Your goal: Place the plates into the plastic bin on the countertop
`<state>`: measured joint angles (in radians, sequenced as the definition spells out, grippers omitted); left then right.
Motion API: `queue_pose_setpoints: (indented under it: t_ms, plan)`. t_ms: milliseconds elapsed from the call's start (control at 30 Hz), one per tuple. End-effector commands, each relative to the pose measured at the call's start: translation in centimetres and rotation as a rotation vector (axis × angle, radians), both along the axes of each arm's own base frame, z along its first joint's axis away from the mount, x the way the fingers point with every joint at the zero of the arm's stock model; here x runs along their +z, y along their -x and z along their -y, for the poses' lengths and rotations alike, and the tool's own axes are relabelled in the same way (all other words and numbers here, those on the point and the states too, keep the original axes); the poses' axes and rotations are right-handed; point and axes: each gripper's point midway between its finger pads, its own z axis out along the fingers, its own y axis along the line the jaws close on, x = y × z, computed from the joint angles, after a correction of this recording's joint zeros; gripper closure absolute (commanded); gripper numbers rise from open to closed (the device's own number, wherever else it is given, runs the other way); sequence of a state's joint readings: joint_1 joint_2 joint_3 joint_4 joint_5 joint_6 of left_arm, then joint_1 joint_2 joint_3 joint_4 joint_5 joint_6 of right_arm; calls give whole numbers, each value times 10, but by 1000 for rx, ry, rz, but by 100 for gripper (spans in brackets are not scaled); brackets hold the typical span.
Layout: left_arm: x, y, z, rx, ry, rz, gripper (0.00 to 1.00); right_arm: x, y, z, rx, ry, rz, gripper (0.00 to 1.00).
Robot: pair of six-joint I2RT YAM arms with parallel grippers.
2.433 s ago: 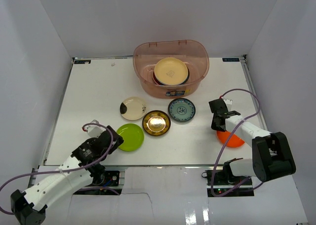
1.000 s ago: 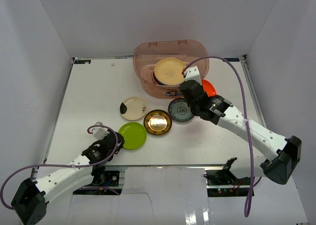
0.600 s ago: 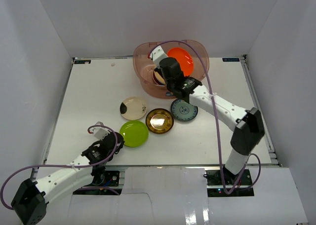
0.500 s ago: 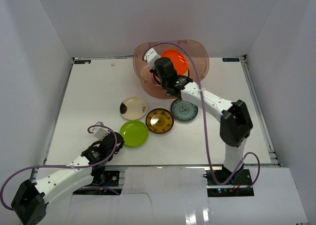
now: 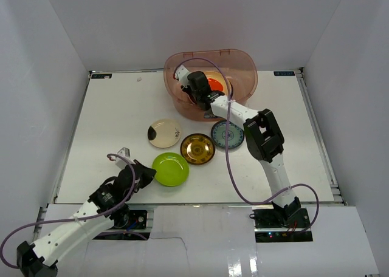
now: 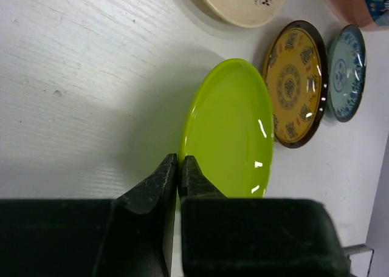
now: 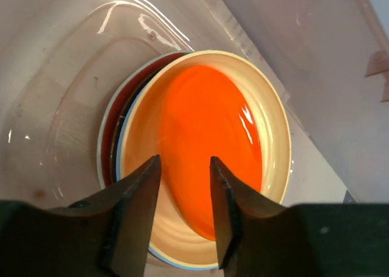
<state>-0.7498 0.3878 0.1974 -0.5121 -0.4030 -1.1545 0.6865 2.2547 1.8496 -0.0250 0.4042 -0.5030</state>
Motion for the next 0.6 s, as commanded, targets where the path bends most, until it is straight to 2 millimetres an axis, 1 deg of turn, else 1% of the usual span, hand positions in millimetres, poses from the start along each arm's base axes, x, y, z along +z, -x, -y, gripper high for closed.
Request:
queue_pose_setpoints:
  t_ms: [0, 33, 67, 100, 133, 167, 200, 233, 267, 300, 333, 367, 400, 433, 467, 500, 533, 567]
  plan:
    - [38, 3, 6, -53, 38, 50, 100, 72, -10, -10, 0, -156, 126, 53]
    - [42, 4, 5, -53, 39, 56, 100, 75, -6, -11, 11, -173, 120, 47]
    - [44, 6, 2, -51, 33, 53, 100, 95, -1, -8, 3, -223, 132, 38]
    - [48, 6, 2, -51, 36, 58, 100, 105, 3, -7, 3, -250, 133, 32]
    - [59, 5, 2, -52, 50, 78, 100, 104, 11, -6, 14, -267, 112, 29]
    - [63, 5, 2, -53, 52, 85, 100, 133, 21, -1, 12, -335, 130, 26]
    - [69, 5, 2, -55, 62, 93, 100, 143, 30, 2, 14, -366, 126, 25]
    - [82, 5, 4, -58, 84, 118, 100, 134, 41, 7, 8, -378, 91, 25]
    - [92, 4, 6, -63, 106, 140, 100, 165, 57, 18, 6, -436, 116, 20]
    - [102, 3, 7, -71, 113, 168, 100, 171, 68, 24, -8, -500, 96, 19]
    - [122, 1, 8, -77, 131, 211, 100, 171, 79, 30, -12, -533, 74, 18]
    - [137, -5, 10, -77, 140, 249, 100, 171, 101, 47, -26, -570, 53, 18]
    - [149, -9, 11, -93, 113, 290, 100, 169, 110, 60, -69, -651, 18, 18]
    - [176, -13, 14, -98, 125, 346, 100, 164, 120, 68, -87, -708, -13, 19]
    - [199, -21, 19, -104, 138, 409, 100, 142, 143, 88, -116, -745, -60, 27]
    - [201, -32, 29, -123, 96, 399, 100, 132, 148, 106, -148, -798, -79, 34]
    - [238, -40, 36, -139, 100, 490, 100, 108, 171, 120, -178, -887, -138, 71]
    - [238, -55, 50, -159, 60, 480, 100, 96, 177, 135, -223, -932, -155, 91]
